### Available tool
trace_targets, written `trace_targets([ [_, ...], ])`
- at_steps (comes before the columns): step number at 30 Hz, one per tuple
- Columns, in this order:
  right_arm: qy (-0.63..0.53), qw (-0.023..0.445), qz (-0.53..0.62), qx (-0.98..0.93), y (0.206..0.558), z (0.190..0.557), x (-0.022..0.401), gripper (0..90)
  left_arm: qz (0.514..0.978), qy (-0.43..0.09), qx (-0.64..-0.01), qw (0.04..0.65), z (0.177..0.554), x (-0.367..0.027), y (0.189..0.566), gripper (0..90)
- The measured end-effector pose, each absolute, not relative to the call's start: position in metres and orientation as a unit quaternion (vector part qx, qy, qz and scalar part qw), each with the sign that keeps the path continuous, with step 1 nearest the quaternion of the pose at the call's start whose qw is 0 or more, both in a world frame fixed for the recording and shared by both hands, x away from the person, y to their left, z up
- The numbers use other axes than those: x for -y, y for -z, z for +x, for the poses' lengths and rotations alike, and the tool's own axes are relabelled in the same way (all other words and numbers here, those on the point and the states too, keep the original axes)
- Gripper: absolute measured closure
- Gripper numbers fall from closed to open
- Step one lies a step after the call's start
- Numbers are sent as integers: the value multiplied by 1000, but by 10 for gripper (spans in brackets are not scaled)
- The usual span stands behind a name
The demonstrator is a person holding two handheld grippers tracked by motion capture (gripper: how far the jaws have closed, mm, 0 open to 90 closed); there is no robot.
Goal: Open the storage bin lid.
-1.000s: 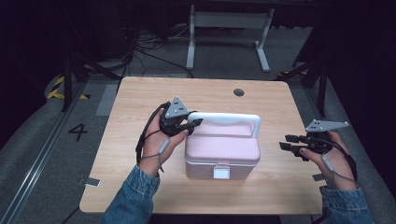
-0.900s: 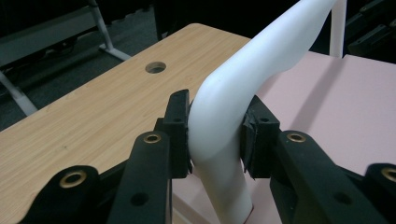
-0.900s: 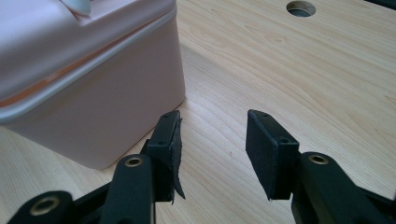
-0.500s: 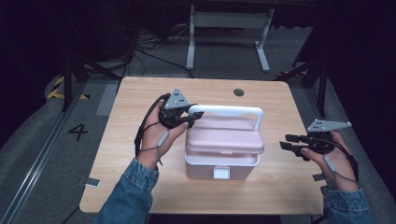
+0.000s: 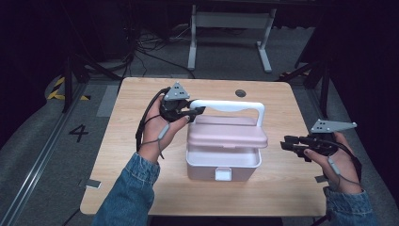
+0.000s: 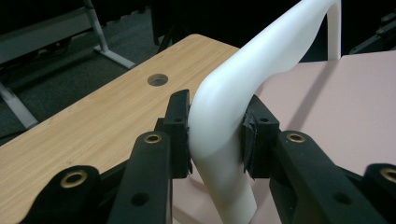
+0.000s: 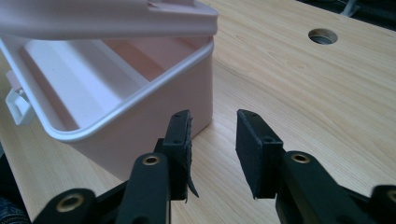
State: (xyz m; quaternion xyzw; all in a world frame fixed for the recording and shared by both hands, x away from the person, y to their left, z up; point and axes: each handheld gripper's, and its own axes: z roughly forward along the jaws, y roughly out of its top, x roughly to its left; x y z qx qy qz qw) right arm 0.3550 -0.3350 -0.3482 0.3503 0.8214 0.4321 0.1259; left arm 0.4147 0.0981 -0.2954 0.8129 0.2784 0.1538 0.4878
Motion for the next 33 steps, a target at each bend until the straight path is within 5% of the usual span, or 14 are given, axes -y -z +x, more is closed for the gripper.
trace_targets([
  [26,-488,123,251,-827,329,342,277,900,805,-124,-305,494,435,-102,291,686],
  [33,-502,125,236,-822,328,339,266,900,806,-124,-304,493,436,-102,291,686],
])
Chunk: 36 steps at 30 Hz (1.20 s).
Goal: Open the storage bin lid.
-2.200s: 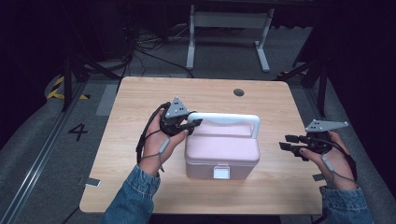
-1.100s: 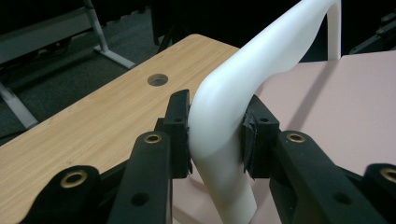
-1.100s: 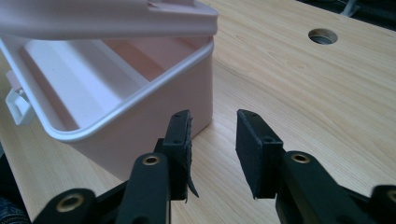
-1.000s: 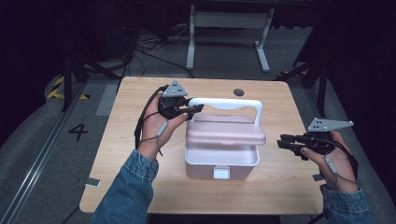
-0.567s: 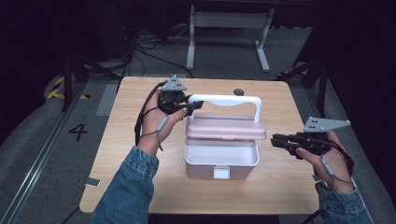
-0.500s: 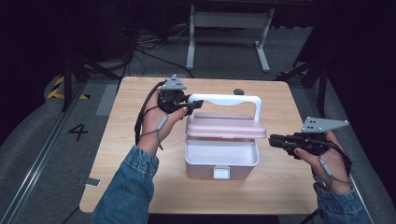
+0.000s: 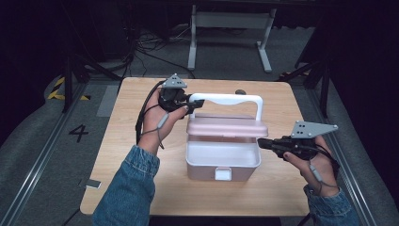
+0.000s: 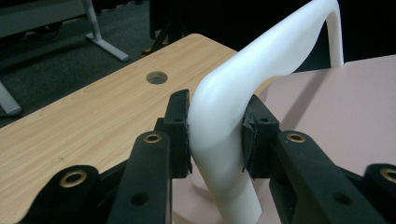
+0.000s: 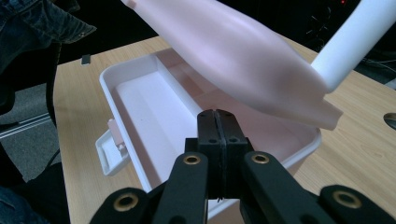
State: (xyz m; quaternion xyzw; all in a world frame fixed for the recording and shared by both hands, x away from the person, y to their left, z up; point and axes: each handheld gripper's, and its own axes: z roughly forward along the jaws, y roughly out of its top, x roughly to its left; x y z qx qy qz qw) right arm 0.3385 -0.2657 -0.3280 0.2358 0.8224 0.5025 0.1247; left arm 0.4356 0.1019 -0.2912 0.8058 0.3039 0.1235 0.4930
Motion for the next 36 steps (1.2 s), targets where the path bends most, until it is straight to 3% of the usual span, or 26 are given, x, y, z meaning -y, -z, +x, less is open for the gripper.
trace_targets([
  [14,-528,139,237,-804,329,340,262,900,802,-123,-302,500,435,-103,294,678],
  [16,-531,141,238,-801,329,340,262,900,799,-124,-302,506,434,-103,294,650],
  [24,-537,140,241,-796,328,341,262,900,792,-137,-311,507,428,-106,293,405],
  [36,-545,143,243,-789,325,342,265,900,790,-168,-307,503,409,-130,283,366],
])
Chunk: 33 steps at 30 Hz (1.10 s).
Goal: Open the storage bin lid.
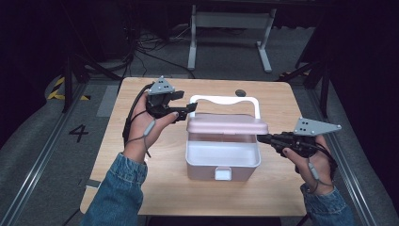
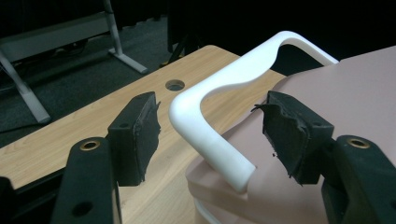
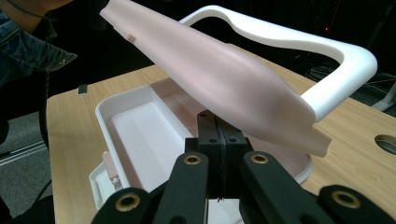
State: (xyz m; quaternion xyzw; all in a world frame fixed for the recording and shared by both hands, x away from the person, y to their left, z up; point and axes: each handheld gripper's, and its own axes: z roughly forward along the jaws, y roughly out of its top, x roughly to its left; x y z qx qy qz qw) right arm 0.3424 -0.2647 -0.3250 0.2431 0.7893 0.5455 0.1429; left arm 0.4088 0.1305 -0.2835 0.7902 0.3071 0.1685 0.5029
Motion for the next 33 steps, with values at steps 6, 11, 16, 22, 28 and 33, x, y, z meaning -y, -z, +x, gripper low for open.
trace_targets([
  [6,-553,151,244,-782,320,345,266,900,797,-174,-300,494,386,-145,285,360],
  [11,-556,156,247,-778,317,347,267,900,796,-178,-301,493,373,-154,287,358],
  [16,-560,160,252,-773,313,350,268,900,800,-169,-297,493,367,-155,289,355],
  [22,-570,166,263,-761,309,354,271,900,796,-170,-297,499,366,-152,293,359],
  [28,-574,172,266,-755,308,357,269,900,803,-165,-291,493,368,-148,299,350],
  [33,-582,174,273,-746,306,360,270,900,806,-164,-287,492,371,-141,301,344],
])
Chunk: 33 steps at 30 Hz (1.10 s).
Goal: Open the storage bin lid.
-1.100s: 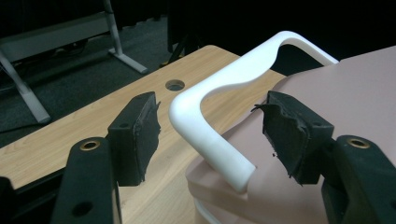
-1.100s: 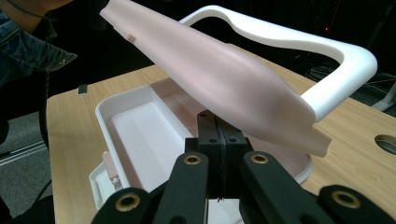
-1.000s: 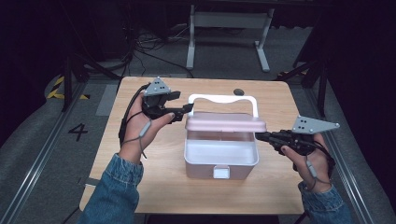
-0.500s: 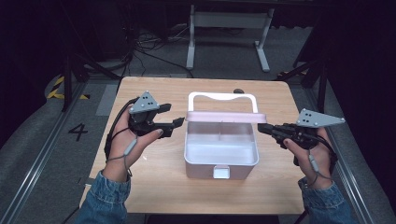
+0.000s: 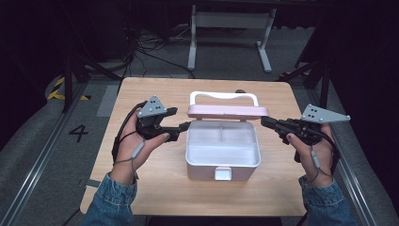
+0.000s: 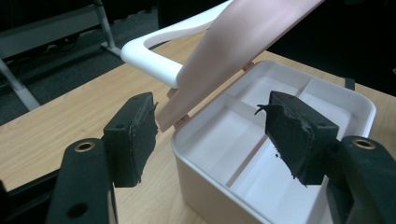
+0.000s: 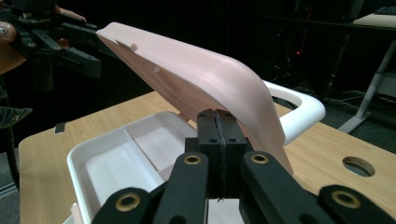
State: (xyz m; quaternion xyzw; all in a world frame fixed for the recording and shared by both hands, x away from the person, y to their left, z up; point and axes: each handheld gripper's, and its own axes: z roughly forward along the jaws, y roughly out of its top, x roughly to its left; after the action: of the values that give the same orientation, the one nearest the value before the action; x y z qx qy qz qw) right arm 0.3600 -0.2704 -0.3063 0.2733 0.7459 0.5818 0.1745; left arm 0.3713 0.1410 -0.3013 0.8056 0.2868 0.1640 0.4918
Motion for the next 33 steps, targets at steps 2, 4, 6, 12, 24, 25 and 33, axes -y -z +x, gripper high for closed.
trace_targets([
  [2,-583,176,274,-744,306,361,271,900,806,-165,-281,493,374,-136,301,342],
  [4,-585,176,275,-743,306,361,270,900,807,-166,-277,495,377,-131,301,340],
  [6,-586,176,275,-742,306,362,270,900,806,-169,-275,496,380,-125,301,338],
  [12,-588,174,277,-740,306,362,272,900,801,-180,-264,507,390,-113,298,333],
  [24,-591,172,281,-736,306,363,275,900,795,-199,-247,517,405,-97,300,371],
  [25,-592,173,280,-735,306,363,275,900,793,-200,-249,519,406,-97,300,376],
  [33,-596,175,283,-731,306,363,277,900,783,-214,-244,531,411,-96,298,478],
])
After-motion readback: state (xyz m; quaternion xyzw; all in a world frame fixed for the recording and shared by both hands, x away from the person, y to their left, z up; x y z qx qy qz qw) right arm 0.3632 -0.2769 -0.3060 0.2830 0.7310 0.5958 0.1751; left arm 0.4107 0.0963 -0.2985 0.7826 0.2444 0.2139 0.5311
